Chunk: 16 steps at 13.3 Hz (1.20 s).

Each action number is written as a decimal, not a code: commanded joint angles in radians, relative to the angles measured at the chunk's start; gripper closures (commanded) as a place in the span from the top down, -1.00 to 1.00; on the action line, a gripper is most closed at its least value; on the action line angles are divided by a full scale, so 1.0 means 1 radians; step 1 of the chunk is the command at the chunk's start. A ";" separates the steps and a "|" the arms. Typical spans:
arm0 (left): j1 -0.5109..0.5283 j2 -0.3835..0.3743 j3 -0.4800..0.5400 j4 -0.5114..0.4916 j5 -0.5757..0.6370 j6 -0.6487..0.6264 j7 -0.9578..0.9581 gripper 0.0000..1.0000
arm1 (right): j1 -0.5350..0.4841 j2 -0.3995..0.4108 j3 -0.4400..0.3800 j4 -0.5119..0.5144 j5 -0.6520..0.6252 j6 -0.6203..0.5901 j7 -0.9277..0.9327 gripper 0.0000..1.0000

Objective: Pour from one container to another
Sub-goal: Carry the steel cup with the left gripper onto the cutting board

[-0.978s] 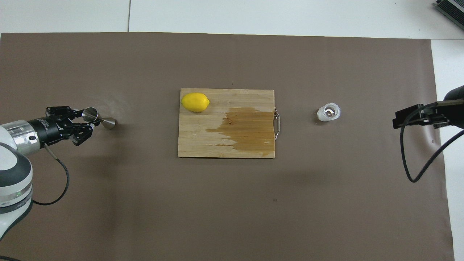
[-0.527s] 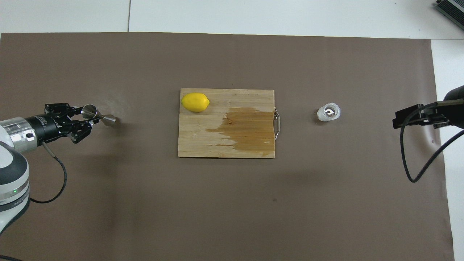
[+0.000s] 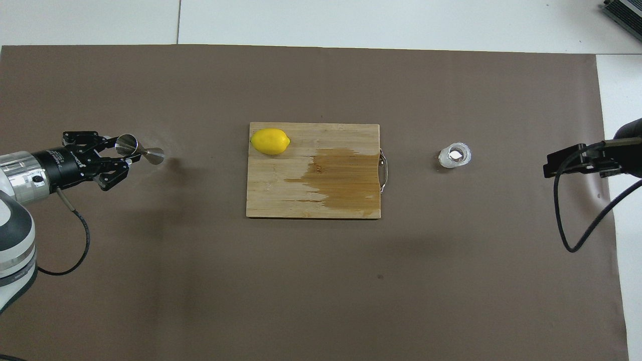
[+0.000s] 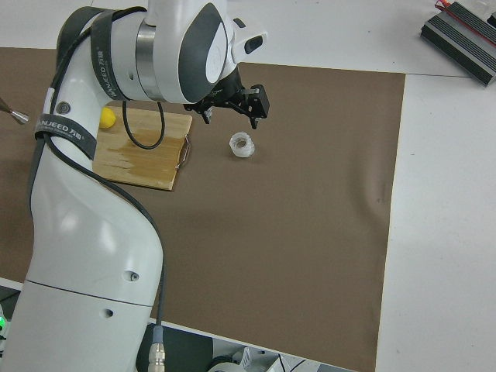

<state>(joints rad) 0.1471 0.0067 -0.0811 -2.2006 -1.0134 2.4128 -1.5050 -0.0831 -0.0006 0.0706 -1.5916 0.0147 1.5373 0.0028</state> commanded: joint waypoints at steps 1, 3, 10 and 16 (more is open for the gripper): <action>-0.027 -0.019 -0.011 0.013 -0.014 -0.021 0.014 -1.00 | -0.015 -0.009 0.006 -0.002 0.018 -0.012 -0.026 1.00; -0.076 -0.017 -0.011 0.019 -0.014 -0.012 0.002 -1.00 | -0.015 -0.009 0.006 -0.002 0.018 -0.012 -0.026 1.00; -0.181 -0.011 -0.016 0.045 -0.030 0.021 -0.020 -1.00 | -0.015 -0.009 0.006 -0.002 0.018 -0.012 -0.026 1.00; -0.410 0.018 -0.017 0.088 -0.059 0.210 -0.097 -1.00 | -0.015 -0.009 0.006 -0.002 0.018 -0.012 -0.026 1.00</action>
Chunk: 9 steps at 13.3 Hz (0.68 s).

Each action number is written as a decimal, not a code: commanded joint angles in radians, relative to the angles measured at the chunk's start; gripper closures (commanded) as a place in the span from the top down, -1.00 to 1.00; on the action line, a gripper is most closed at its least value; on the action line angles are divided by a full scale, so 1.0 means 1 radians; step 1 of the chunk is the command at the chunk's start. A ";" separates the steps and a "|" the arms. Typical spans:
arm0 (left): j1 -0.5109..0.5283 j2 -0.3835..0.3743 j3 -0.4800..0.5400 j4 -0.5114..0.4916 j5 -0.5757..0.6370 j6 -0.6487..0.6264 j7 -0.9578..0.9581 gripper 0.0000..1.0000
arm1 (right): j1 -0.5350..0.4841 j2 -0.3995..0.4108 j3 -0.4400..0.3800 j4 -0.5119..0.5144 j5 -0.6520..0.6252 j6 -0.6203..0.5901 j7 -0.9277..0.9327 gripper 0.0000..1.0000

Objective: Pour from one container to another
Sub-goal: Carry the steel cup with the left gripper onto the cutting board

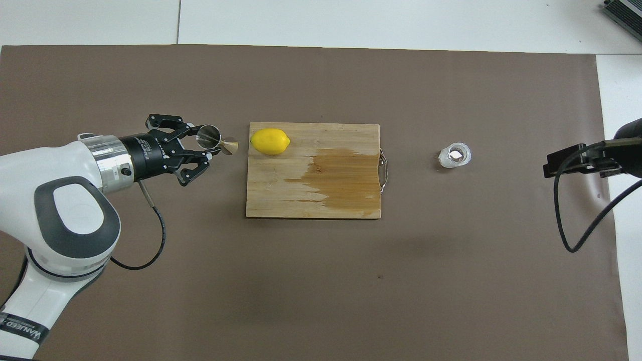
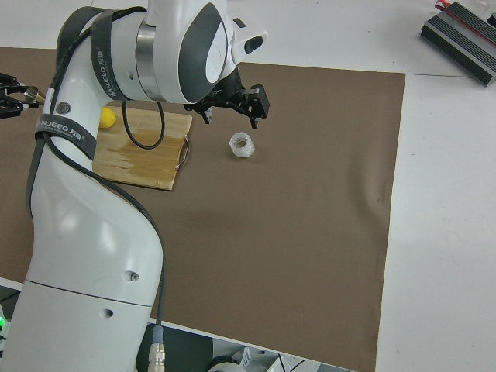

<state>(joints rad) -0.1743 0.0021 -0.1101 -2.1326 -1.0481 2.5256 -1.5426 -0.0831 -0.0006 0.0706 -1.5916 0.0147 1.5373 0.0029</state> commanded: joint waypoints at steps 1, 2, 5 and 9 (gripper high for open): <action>-0.143 0.035 0.013 0.036 -0.023 0.160 -0.118 -1.00 | -0.015 -0.009 0.006 -0.002 0.018 -0.012 -0.026 1.00; -0.195 0.047 0.013 0.052 -0.023 0.221 -0.164 -1.00 | -0.015 -0.009 0.006 -0.002 0.018 -0.012 -0.026 1.00; -0.295 0.084 0.015 0.118 0.026 0.265 -0.302 -1.00 | -0.015 -0.009 0.006 -0.002 0.018 -0.012 -0.026 1.00; -0.370 0.180 0.015 0.233 0.231 0.269 -0.537 -1.00 | -0.015 -0.009 0.006 -0.002 0.018 -0.012 -0.026 1.00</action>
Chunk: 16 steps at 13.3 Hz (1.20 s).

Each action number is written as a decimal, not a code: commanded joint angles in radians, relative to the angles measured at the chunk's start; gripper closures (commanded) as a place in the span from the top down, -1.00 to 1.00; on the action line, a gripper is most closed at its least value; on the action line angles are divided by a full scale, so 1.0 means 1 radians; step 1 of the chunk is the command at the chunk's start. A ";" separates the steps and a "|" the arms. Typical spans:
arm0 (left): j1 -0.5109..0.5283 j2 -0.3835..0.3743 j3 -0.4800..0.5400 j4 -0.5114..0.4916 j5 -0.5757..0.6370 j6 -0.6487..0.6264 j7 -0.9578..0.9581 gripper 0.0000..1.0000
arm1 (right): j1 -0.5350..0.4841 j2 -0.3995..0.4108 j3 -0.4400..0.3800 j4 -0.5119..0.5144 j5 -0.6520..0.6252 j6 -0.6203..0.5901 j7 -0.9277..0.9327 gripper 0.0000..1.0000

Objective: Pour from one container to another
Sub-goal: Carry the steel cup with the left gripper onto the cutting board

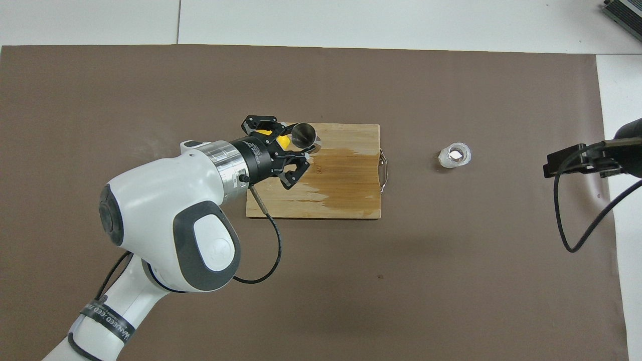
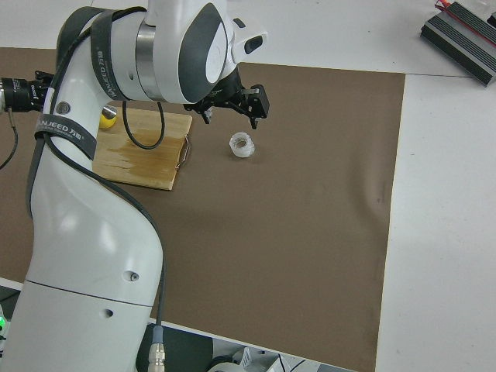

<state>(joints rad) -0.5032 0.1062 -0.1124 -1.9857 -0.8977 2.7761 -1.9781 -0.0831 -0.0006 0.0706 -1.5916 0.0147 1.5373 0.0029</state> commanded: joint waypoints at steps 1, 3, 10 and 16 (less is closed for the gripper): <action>-0.064 0.122 0.017 0.120 0.138 0.039 -0.152 -1.00 | -0.015 -0.009 0.006 -0.002 0.018 -0.012 -0.026 1.00; -0.109 0.194 0.016 0.149 0.212 0.117 -0.237 -1.00 | -0.015 -0.009 0.006 -0.002 0.018 -0.012 -0.026 1.00; -0.201 0.297 0.016 0.145 0.232 0.247 -0.258 -1.00 | -0.015 -0.009 0.006 -0.002 0.018 -0.012 -0.026 1.00; -0.202 0.285 0.016 0.082 0.235 0.255 -0.223 -1.00 | -0.015 -0.009 0.006 -0.002 0.018 -0.012 -0.026 1.00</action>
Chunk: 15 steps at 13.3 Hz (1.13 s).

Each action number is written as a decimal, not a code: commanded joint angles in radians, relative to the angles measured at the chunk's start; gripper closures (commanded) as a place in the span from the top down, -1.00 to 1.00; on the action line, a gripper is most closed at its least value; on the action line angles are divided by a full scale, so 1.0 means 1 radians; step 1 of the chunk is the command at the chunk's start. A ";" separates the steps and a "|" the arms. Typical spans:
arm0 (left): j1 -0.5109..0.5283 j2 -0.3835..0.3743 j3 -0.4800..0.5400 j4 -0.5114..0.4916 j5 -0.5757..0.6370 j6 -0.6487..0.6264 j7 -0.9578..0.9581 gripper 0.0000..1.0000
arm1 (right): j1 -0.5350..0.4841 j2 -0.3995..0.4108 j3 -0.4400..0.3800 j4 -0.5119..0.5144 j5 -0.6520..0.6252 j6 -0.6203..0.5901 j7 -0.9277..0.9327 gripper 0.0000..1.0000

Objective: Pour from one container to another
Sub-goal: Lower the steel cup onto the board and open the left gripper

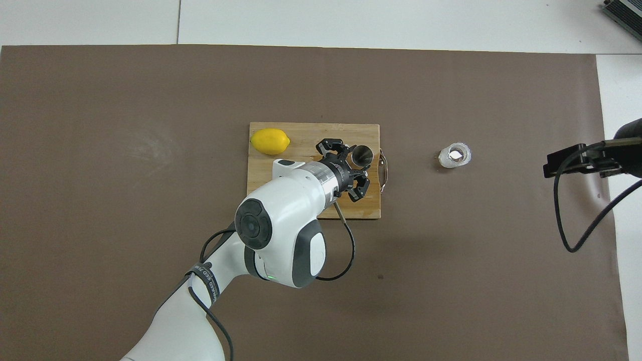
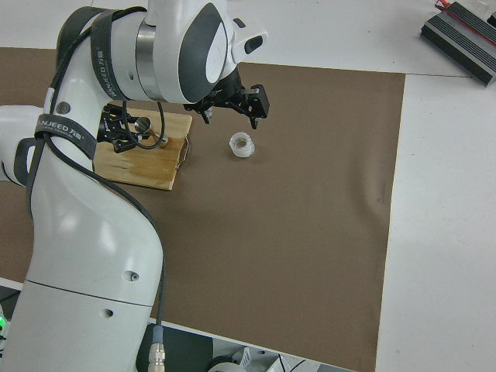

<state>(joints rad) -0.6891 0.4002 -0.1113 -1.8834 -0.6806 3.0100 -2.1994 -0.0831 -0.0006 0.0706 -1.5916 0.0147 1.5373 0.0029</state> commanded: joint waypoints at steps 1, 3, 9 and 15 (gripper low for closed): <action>-0.017 -0.009 0.015 -0.028 0.018 0.023 0.000 -1.00 | -0.015 -0.009 0.006 -0.002 0.017 -0.012 -0.026 1.00; -0.018 -0.009 0.015 -0.043 0.018 0.036 0.004 -0.91 | -0.015 -0.009 0.006 -0.002 0.017 -0.012 -0.026 1.00; -0.018 -0.011 0.015 -0.043 0.018 0.036 0.012 -0.21 | -0.015 -0.009 0.006 -0.002 0.017 -0.012 -0.026 1.00; -0.018 -0.011 0.015 -0.040 0.018 0.036 0.012 0.67 | -0.015 -0.009 0.006 -0.002 0.017 -0.012 -0.026 1.00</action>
<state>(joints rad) -0.6925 0.4000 -0.1103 -1.9039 -0.6798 3.0267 -2.1844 -0.0831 -0.0006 0.0706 -1.5916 0.0147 1.5373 0.0029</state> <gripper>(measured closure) 0.304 0.000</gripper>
